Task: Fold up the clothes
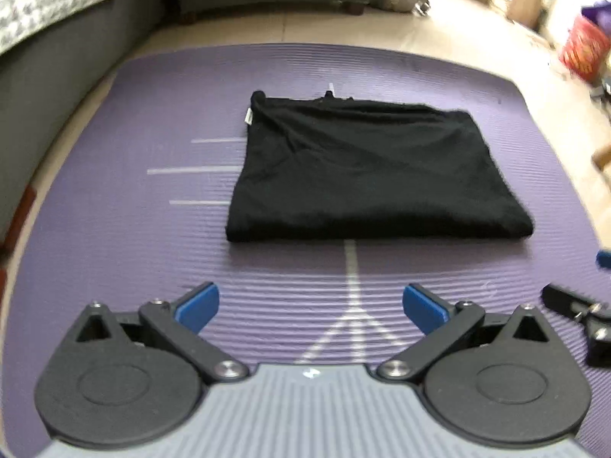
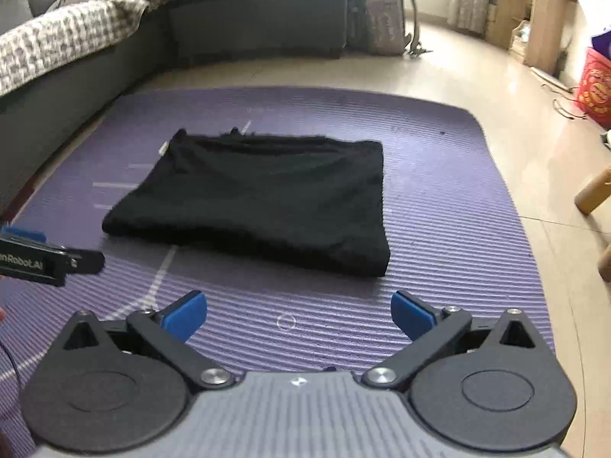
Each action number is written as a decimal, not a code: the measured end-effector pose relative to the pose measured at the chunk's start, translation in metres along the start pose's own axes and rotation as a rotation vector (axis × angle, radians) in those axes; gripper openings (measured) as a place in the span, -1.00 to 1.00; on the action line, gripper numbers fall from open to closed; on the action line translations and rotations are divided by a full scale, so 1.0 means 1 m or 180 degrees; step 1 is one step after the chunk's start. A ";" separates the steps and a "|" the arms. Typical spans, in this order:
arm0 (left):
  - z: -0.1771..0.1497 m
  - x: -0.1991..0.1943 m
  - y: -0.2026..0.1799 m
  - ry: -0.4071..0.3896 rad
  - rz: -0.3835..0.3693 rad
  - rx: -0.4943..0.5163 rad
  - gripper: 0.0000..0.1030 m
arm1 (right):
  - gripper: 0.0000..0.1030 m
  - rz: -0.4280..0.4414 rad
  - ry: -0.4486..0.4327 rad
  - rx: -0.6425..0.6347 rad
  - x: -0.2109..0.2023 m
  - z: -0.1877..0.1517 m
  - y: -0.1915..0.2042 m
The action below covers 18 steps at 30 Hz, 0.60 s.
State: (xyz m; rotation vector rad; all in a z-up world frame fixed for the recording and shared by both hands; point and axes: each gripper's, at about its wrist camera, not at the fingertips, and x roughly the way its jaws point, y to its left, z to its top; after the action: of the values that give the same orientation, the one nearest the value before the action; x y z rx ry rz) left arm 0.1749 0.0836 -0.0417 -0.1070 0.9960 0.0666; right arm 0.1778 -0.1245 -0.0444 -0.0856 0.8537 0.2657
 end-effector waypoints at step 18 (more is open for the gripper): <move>-0.005 0.017 -0.017 0.0010 0.0120 0.0071 0.99 | 0.99 -0.0101 0.0035 0.0155 0.019 -0.008 -0.002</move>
State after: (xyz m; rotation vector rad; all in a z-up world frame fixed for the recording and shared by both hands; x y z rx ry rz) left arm 0.1811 0.0666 -0.0575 -0.0678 1.0016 0.0898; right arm 0.1843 -0.1240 -0.0641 -0.0552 0.8685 0.2149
